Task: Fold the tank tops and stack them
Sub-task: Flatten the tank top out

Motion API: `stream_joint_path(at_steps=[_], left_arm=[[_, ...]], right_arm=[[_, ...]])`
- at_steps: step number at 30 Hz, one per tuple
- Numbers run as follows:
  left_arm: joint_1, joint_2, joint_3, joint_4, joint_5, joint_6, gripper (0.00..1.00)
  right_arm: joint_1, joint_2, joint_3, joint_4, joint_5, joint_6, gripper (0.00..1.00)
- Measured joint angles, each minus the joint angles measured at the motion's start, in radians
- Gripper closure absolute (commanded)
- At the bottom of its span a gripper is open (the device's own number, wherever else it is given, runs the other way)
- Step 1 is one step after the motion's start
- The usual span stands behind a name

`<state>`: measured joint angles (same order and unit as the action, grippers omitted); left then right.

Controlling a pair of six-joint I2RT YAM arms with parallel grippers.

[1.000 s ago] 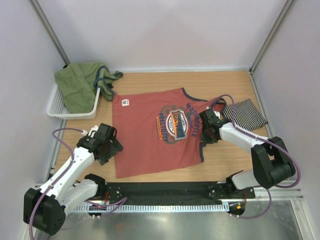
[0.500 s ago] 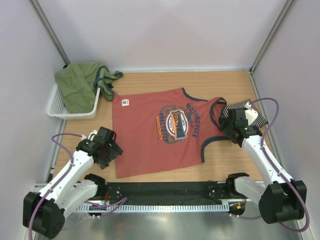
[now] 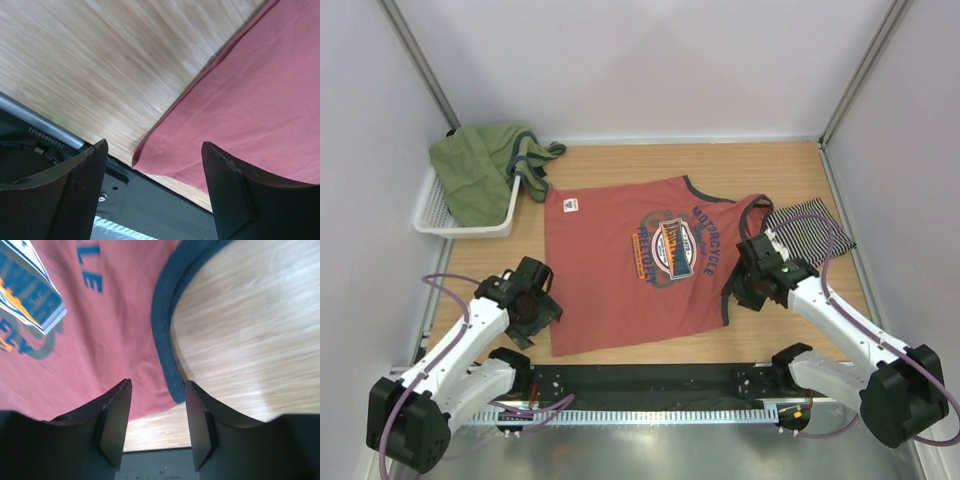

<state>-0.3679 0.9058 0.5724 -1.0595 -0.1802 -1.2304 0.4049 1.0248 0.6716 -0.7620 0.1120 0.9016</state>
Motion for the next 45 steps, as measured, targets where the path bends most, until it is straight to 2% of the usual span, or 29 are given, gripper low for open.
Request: stream_joint_path(at_steps=[6,10,11,12,13,15,16,17,22,27,38,40,41,42,43,45], left_arm=[[0.0,0.008,0.018,-0.044,0.008,0.0,0.24],[0.0,0.024,0.042,-0.063,0.012,0.019,0.25],[0.0,0.03,0.047,-0.066,0.017,0.029,0.25],[0.0,0.035,0.049,-0.067,0.021,0.035,0.25],[0.0,0.04,0.049,-0.068,0.026,0.039,0.26],[-0.002,0.043,0.049,-0.072,0.037,0.045,0.3],[-0.004,0.043,0.049,-0.071,0.044,0.046,0.32],[-0.005,0.043,0.048,-0.071,0.051,0.049,0.32],[-0.019,0.041,0.021,-0.063,0.093,0.051,0.39],[-0.044,0.041,-0.008,-0.057,0.126,0.036,0.54],[-0.105,0.044,-0.095,-0.001,0.179,-0.005,0.56],[-0.111,0.06,-0.113,0.018,0.188,-0.019,0.7],[-0.113,0.068,-0.117,0.026,0.191,-0.02,0.86],[-0.114,0.076,-0.119,0.039,0.193,-0.028,0.94],[-0.115,0.082,-0.119,0.05,0.193,-0.029,1.0],[-0.116,0.087,-0.119,0.071,0.195,-0.025,1.0]], right_arm=[[0.124,0.051,-0.074,-0.002,-0.026,0.078,0.44],[0.177,0.065,-0.109,0.004,-0.029,0.109,0.46],[0.189,0.068,-0.113,0.005,-0.029,0.116,0.49],[0.199,0.071,-0.115,0.008,-0.029,0.121,0.58],[0.206,0.076,-0.117,0.013,-0.028,0.125,0.72],[0.215,0.087,-0.123,0.032,-0.029,0.127,0.83],[0.216,0.093,-0.126,0.04,-0.028,0.131,0.94],[0.216,0.098,-0.127,0.044,-0.028,0.132,0.99],[0.216,0.122,-0.103,0.053,-0.008,0.125,0.99],[0.216,0.17,-0.043,0.075,0.009,0.109,0.99],[0.216,0.206,-0.049,0.142,0.0,0.099,0.99],[0.216,0.206,-0.05,0.145,-0.002,0.098,0.99],[0.216,0.206,-0.05,0.146,-0.003,0.098,0.99],[0.216,0.206,-0.051,0.148,-0.003,0.098,0.99],[0.216,0.205,-0.051,0.148,-0.003,0.098,0.99],[0.216,0.203,-0.051,0.148,-0.003,0.098,0.99]])
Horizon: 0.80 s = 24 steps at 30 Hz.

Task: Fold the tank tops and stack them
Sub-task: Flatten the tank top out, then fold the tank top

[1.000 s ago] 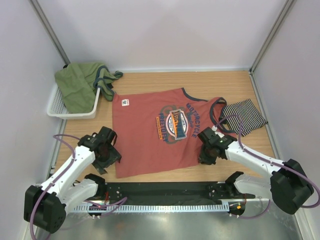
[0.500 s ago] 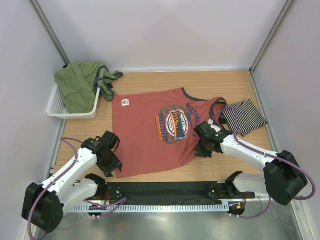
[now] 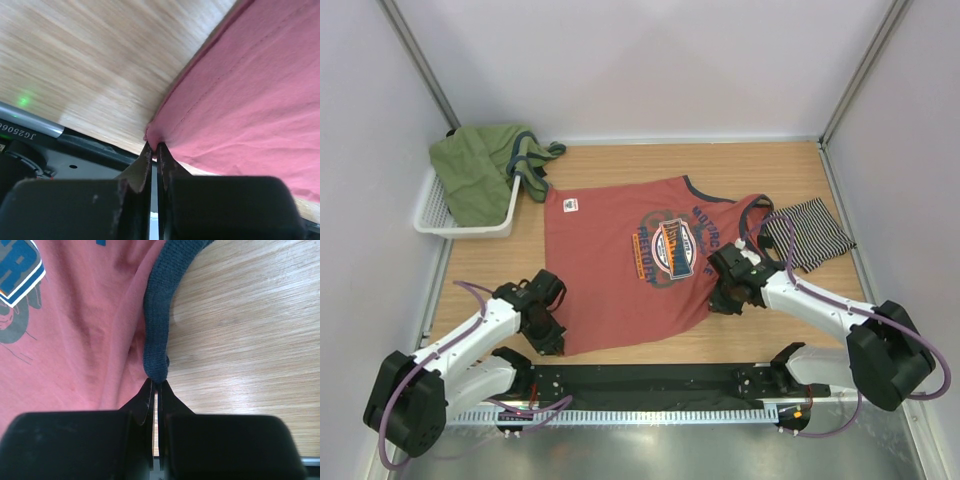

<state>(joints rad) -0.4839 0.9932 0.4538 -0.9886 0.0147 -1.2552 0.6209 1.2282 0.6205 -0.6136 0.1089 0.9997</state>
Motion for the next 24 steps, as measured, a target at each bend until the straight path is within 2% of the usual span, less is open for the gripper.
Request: stream_joint_path(at_steps=[7,14,20,24], left_arm=[[-0.006,-0.01,0.025,0.006,-0.034,0.0,1.0],[-0.006,-0.036,0.171,-0.016,-0.098,-0.002,1.0],[0.011,0.045,0.276,-0.014,-0.126,0.004,1.0],[0.09,0.085,0.313,0.0,-0.127,0.023,1.0]], right_arm=[[0.0,-0.05,-0.007,-0.009,0.003,-0.002,0.99],[0.0,-0.078,0.016,-0.04,0.038,-0.027,0.99],[-0.008,0.0,0.168,-0.063,0.092,-0.089,0.99],[-0.028,0.092,0.26,-0.045,0.103,-0.137,0.99]])
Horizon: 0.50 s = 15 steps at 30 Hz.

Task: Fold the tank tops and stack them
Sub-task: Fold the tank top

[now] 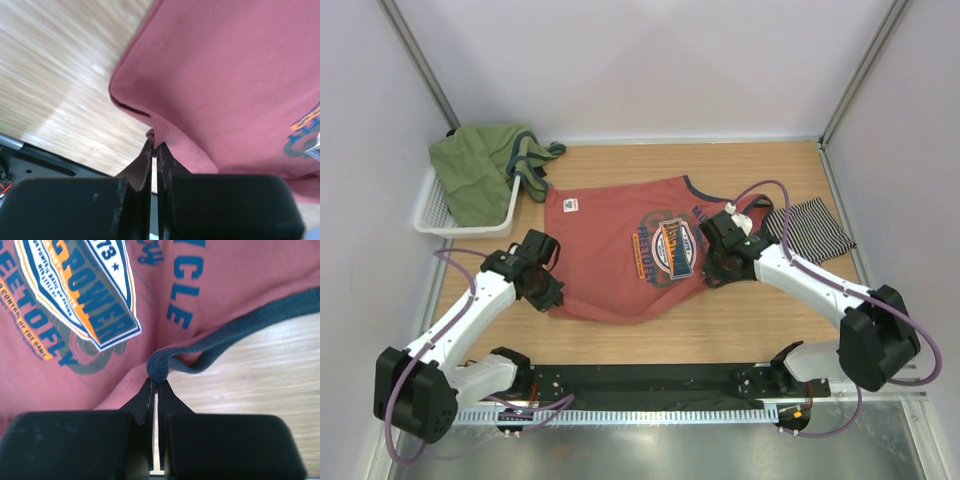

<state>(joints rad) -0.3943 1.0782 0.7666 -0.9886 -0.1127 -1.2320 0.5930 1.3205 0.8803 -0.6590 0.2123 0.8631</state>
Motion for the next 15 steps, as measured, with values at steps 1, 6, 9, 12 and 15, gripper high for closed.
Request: stream_joint_path(at_steps=[1,6,9,12,15], left_arm=[[0.02,0.003,0.004,0.003,-0.001,0.003,1.0],[0.109,0.03,0.05,0.024,-0.008,0.034,1.0],[0.138,0.063,0.077,0.054,-0.01,0.042,1.0],[0.161,0.116,0.107,0.076,-0.012,0.048,1.0],[0.186,0.154,0.118,0.101,-0.015,0.056,1.0]], right_arm=[[-0.005,0.024,0.018,0.003,0.003,-0.011,0.99],[-0.031,0.141,0.096,0.008,0.007,-0.061,0.99],[-0.045,0.197,0.142,0.009,0.01,-0.085,0.99],[-0.057,0.233,0.18,0.01,0.011,-0.104,0.99],[-0.069,0.26,0.214,0.01,0.012,-0.118,0.99]])
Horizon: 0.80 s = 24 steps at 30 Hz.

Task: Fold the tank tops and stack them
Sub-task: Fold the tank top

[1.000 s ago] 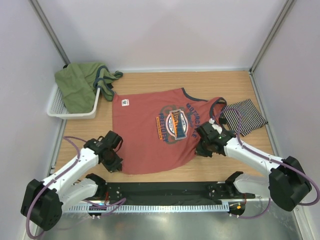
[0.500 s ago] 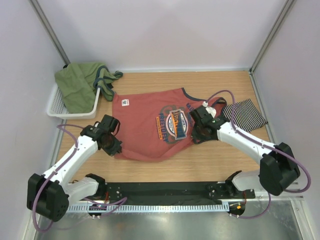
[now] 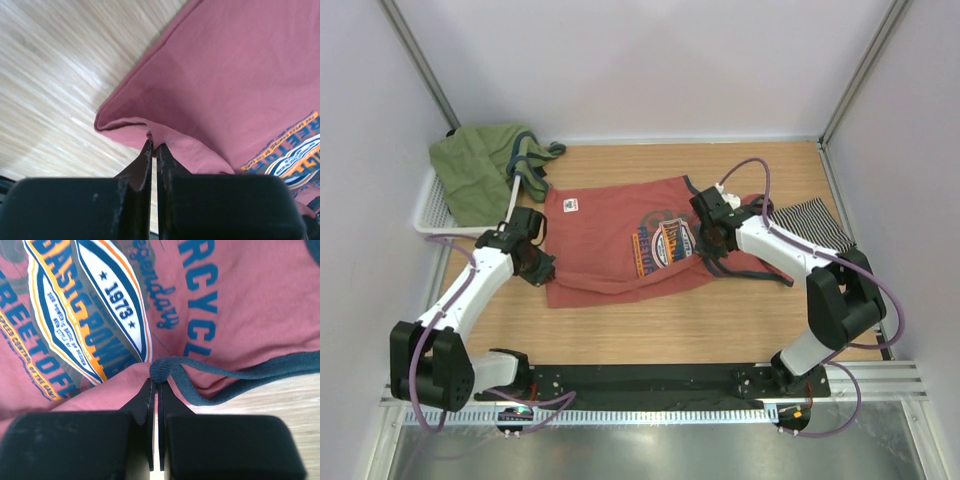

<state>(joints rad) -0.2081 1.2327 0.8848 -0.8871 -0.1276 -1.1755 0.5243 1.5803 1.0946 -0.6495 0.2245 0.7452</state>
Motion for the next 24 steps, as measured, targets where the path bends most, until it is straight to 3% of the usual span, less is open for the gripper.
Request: stream_joint_path(at_steps=[24], left_arm=[[0.103,0.162,0.063,0.147,0.036,-0.01,1.0]], right_arm=[[-0.074,0.161,0.178,-0.022,0.006,-0.063,0.96]])
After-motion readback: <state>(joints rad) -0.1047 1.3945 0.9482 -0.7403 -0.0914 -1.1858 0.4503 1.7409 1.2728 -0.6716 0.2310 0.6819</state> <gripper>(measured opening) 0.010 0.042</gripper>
